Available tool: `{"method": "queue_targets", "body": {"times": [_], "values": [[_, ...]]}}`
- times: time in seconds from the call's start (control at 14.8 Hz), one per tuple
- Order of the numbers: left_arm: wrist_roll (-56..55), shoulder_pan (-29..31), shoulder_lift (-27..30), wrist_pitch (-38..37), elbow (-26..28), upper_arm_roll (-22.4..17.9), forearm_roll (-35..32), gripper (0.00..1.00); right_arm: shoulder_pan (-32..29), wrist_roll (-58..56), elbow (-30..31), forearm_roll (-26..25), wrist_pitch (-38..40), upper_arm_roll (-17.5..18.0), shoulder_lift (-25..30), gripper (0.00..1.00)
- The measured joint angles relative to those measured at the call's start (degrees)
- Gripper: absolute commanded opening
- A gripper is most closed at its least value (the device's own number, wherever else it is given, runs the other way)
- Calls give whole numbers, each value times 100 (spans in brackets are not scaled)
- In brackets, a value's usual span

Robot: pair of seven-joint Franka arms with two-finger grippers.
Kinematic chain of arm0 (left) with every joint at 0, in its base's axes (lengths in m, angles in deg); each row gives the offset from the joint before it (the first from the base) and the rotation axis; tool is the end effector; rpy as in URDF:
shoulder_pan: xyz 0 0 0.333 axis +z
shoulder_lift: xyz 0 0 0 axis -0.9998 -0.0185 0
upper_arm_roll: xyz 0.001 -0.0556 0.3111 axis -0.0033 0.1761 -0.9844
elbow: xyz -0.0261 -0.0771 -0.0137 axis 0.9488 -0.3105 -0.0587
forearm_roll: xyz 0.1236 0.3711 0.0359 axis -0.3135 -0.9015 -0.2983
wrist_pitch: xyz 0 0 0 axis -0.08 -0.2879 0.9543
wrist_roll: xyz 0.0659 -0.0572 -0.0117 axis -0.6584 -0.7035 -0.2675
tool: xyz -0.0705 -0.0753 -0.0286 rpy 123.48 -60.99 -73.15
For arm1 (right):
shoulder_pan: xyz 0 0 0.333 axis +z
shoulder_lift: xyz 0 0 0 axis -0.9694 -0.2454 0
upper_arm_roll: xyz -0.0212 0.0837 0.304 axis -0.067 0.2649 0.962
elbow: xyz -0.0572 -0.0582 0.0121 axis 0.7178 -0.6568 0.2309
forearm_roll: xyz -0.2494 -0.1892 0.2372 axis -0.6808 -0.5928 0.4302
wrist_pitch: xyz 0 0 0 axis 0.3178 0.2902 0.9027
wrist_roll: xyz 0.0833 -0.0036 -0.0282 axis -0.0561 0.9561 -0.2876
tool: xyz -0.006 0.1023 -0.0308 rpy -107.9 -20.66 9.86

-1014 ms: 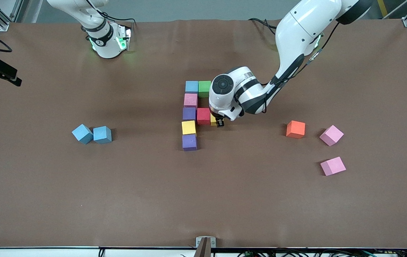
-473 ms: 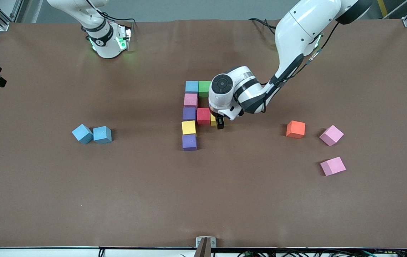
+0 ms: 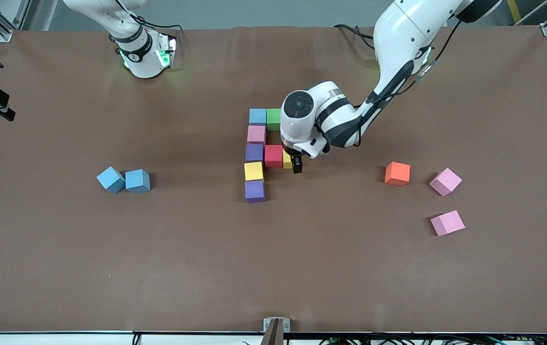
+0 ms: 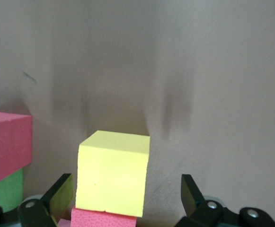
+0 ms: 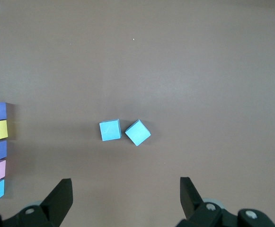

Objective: Arrange 11 blocks into digit 3
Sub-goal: 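Grasp the orange cube with the left gripper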

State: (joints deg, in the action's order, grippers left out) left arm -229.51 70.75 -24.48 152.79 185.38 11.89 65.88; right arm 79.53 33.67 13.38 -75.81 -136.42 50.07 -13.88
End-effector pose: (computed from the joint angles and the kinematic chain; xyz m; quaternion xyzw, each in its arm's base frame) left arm 0.4479 -0.4685 0.2472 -0.6641 -0.7474 0.0051 0.0158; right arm 0.5372 -0.0380 0.6734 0.9991 0.0314 0.0290 0.0010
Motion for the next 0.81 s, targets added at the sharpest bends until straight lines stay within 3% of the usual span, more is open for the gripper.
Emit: {"method": "queue_targets", "body": {"times": [0.34, 0.81], "values": [[674, 236, 640, -778, -5, -5, -88, 100, 3, -65, -1, 0, -54, 6, -131, 100], [3578, 1855, 829, -1141, -38, -27, -98, 99, 26, -83, -13, 0, -266, 36, -134, 100]]}}
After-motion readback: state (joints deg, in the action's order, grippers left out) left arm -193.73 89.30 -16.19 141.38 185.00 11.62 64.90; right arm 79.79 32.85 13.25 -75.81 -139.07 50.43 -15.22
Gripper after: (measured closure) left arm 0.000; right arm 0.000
